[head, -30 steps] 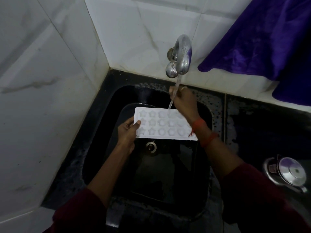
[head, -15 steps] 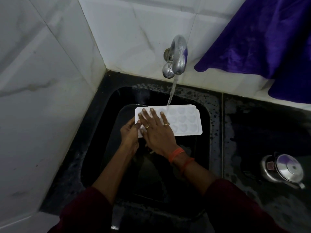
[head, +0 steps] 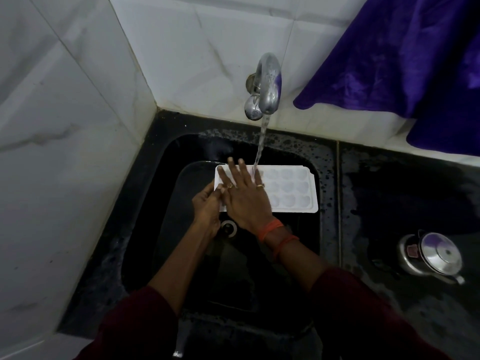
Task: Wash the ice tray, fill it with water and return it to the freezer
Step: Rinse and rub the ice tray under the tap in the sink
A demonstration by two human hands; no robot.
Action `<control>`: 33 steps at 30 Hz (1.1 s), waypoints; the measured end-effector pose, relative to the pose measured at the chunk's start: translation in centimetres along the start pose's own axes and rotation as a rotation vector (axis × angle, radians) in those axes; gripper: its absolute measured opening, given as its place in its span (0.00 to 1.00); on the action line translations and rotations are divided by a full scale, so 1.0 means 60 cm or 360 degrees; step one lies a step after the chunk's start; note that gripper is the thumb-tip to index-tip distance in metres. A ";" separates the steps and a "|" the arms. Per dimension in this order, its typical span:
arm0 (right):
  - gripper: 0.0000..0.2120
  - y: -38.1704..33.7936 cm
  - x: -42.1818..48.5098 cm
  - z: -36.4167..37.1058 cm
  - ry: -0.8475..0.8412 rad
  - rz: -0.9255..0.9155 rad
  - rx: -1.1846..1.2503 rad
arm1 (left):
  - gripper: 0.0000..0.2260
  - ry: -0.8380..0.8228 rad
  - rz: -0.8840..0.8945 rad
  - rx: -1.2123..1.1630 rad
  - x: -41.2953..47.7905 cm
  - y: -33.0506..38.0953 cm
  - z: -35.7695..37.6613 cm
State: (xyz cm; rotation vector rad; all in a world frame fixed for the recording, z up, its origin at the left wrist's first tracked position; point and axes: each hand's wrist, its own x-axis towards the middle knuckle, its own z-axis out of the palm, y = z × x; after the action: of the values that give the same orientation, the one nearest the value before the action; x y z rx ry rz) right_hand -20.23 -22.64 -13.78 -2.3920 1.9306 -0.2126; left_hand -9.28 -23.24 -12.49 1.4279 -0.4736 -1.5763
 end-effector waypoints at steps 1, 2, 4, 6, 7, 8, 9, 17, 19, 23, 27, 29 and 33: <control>0.26 -0.007 0.005 0.004 0.0001 -0.0026 -0.0017 | 0.10 0.0004 -0.0014 -0.0027 -0.002 0.002 0.000; 0.26 -0.011 0.010 0.006 -0.0016 -0.0058 -0.0036 | 0.10 0.0010 -0.0037 -0.0065 -0.001 0.003 -0.002; 0.26 -0.007 0.019 0.005 -0.0037 -0.0098 -0.0062 | 0.09 0.0018 -0.0093 -0.0131 0.002 0.007 -0.007; 0.25 0.003 0.028 -0.001 -0.0004 -0.0052 -0.0085 | 0.08 0.0017 -0.0138 -0.0180 0.009 0.008 -0.009; 0.25 0.009 0.031 -0.005 0.0017 0.0008 -0.0094 | 0.07 0.0014 -0.0151 -0.0192 0.010 0.008 -0.008; 0.26 0.015 0.030 -0.009 0.0039 0.0076 -0.0100 | 0.07 0.0012 -0.0162 -0.0212 0.011 0.008 -0.004; 0.27 0.024 0.028 -0.013 0.0070 0.0139 -0.0111 | 0.07 0.0007 -0.0171 -0.0229 0.010 0.007 0.001; 0.28 0.161 -0.025 -0.023 0.0205 0.0855 -0.0027 | 0.11 0.0049 -0.0177 -0.0154 0.013 0.005 -0.009; 0.28 0.181 -0.040 -0.026 0.0194 0.1078 0.0344 | 0.11 0.0050 -0.0181 -0.0154 0.018 0.006 -0.013; 0.24 0.189 -0.058 -0.040 0.0314 0.1286 0.1318 | 0.11 0.0096 -0.0157 -0.0066 0.022 0.004 -0.010; 0.18 0.150 -0.079 -0.057 0.0551 0.1223 0.1490 | 0.15 0.0198 -0.0132 0.0159 0.037 -0.005 -0.003; 0.16 0.129 -0.096 -0.066 0.0646 0.1133 0.1481 | 0.24 0.0097 -0.0350 0.0254 0.047 0.000 0.002; 0.14 0.102 -0.123 -0.085 0.0737 0.0758 0.1243 | 0.32 -0.0299 -0.0649 0.0078 0.048 0.017 0.019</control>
State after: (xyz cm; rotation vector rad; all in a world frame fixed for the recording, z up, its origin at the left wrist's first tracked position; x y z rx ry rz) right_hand -28.42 -16.53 -10.06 -1.4228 1.9737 -1.2882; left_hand -9.67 -26.45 -13.02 1.4857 -0.3445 -2.0489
